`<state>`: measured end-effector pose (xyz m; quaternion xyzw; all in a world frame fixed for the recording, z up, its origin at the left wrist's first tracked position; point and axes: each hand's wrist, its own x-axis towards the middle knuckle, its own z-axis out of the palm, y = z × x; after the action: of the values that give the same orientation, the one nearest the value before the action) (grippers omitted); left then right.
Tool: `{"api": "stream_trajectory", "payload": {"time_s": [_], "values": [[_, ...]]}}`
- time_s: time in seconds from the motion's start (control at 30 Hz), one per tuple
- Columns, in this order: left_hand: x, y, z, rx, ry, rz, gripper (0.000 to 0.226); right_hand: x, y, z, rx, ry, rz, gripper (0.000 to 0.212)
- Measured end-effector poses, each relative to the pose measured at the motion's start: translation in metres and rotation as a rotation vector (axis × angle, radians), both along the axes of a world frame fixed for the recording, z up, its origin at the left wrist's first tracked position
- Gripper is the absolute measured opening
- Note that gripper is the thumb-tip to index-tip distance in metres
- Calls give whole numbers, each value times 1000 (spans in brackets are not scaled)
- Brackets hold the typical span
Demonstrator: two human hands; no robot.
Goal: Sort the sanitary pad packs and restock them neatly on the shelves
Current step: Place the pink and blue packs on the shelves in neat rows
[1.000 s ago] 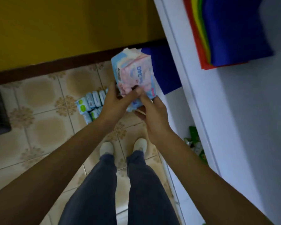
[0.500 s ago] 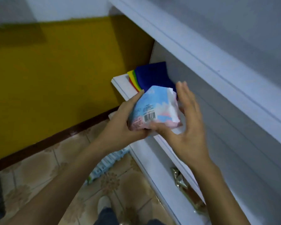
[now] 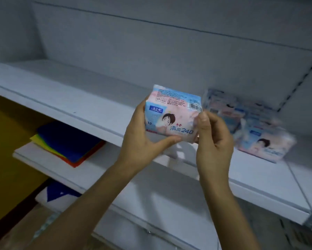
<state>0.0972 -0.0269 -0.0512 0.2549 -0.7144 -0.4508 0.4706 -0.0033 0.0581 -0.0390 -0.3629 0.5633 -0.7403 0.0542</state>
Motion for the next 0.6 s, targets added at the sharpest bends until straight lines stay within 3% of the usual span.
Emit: {"api": "stream_trajectory", "payload": {"time_s": [0.1, 0.2, 0.33, 0.4, 0.5, 0.6], "values": [[-37, 3, 6, 9, -7, 4, 76, -33, 16, 4, 98, 42, -12, 49], [-71, -4, 6, 103, 23, 5, 63, -60, 29, 6, 145, 188, -119, 43], [-113, -18, -7, 113, -212, 26, 57, -113, 43, -7, 192, 555, -478, 36], [-132, -16, -13, 89, -323, 43, 59, -141, 45, -25, 344, 653, -599, 41], [-148, -15, -18, 66, -395, 18, 62, -159, 39, -51, 578, 722, -636, 49], [-152, -16, -23, 28, -408, -139, 65, -158, 33, -56, 628, 802, -674, 51]]}}
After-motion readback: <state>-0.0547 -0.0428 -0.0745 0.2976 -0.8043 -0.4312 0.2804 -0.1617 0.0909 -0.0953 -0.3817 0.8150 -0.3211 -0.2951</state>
